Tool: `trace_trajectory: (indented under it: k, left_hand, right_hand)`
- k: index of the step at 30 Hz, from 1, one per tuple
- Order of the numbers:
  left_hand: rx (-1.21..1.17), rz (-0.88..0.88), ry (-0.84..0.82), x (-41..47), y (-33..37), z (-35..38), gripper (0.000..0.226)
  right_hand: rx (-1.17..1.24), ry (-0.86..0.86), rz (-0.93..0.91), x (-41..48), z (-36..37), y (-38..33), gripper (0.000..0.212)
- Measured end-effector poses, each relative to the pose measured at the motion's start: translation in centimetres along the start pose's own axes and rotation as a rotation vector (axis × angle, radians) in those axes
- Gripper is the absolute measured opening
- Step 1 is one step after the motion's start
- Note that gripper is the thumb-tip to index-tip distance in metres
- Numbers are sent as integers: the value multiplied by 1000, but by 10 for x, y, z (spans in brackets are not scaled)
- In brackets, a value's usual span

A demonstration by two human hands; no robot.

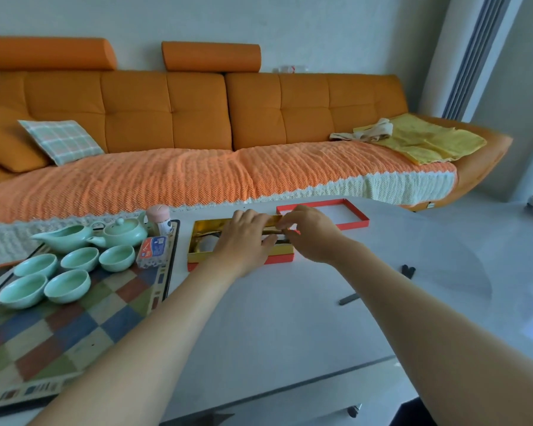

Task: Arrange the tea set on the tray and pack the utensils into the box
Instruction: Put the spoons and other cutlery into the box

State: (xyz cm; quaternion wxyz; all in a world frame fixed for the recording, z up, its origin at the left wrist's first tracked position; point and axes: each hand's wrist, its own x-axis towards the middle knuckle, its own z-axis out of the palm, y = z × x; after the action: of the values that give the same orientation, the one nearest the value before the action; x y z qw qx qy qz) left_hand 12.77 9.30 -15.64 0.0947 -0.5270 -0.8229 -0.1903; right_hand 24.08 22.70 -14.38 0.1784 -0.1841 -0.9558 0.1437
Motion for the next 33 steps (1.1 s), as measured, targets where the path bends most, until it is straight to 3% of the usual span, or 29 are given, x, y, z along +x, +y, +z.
trace_trajectory:
  k: [6, 11, 15, 21, 27, 31, 33]
  left_hand:
    - [-87, 107, -25, -14, 50, 15, 30]
    - [-194, 87, -252, -27, 86, 30, 33]
    - [-175, 98, -303, -29, 99, 42, 38]
    - [-176, 147, -269, -28, 101, 45, 37]
    - [-240, 122, -214, -27, 90, 46, 28]
    - [-331, -2, -171, -21, 69, 35, 25]
    - [-351, -76, -134, -17, 54, 26, 23]
  right_hand:
    - [-16, -292, 85, -56, -47, 38, 30]
    - [-66, -480, 192, -85, -69, 62, 39]
    - [-180, -562, 231, -93, -68, 71, 35]
    - [-221, -590, 254, -81, -60, 73, 10]
    - [-33, -422, 161, -70, -48, 56, 6]
    - [39, -263, 145, -56, -40, 42, 6]
    - [-8, -115, 123, -48, -34, 39, 15]
